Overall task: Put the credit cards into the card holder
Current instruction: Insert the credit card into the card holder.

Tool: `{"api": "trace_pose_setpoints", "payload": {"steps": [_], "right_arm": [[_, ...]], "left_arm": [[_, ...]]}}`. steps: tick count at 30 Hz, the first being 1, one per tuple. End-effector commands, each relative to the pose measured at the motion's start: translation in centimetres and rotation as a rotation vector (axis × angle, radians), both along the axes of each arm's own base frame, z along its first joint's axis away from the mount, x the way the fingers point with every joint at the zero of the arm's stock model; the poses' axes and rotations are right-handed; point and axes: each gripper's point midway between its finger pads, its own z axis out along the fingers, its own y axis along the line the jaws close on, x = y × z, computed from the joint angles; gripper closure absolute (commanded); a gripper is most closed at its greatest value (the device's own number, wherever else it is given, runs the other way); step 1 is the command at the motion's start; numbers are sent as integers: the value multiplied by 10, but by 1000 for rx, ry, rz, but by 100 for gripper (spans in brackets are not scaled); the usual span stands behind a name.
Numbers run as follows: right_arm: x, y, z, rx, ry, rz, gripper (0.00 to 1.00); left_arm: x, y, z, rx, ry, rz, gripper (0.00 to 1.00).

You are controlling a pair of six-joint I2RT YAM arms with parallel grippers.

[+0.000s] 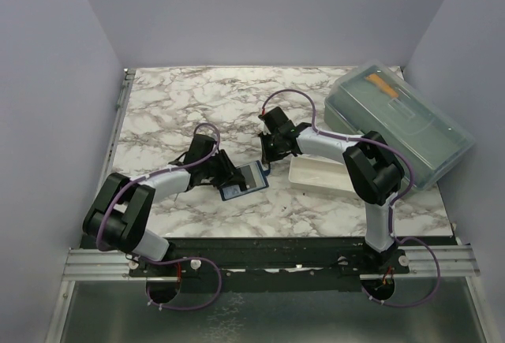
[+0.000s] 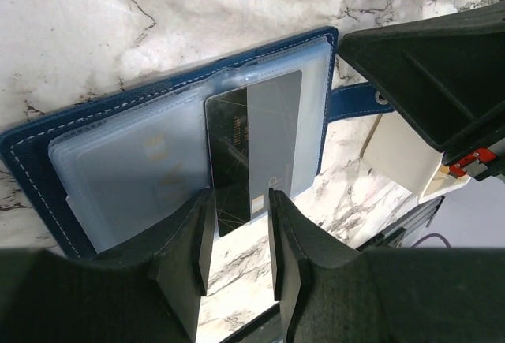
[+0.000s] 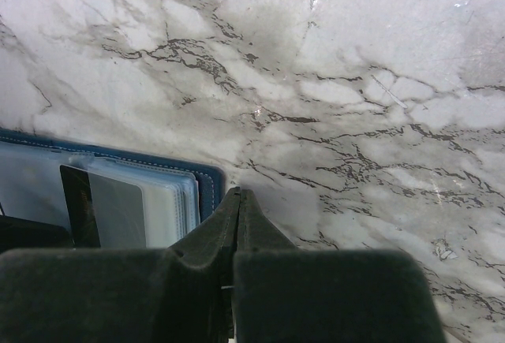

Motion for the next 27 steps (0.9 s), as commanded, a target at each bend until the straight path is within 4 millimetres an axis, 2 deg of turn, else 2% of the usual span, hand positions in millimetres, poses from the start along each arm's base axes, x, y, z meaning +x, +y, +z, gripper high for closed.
{"api": "trace_pose_setpoints", "payload": {"steps": [1, 5, 8, 13, 24, 27], "right_arm": [[-15, -10, -27, -58, 76, 17, 100], [-14, -8, -25, -52, 76, 18, 100], [-15, -7, -26, -45, 80, 18, 100], [-17, -7, -28, -37, 88, 17, 100], [-16, -9, -26, -40, 75, 8, 100], [-15, -10, -25, -49, 69, 5, 100]], "left_arm": [[1, 1, -8, 48, 23, 5, 62], [1, -7, -14, 38, 41, -16, 62], [9, -17, -10, 4, 11, -33, 62], [19, -29, 7, -26, -55, -33, 64], [18, -36, 39, -103, -146, -59, 62], [11, -22, 33, -39, -107, -20, 61]]}}
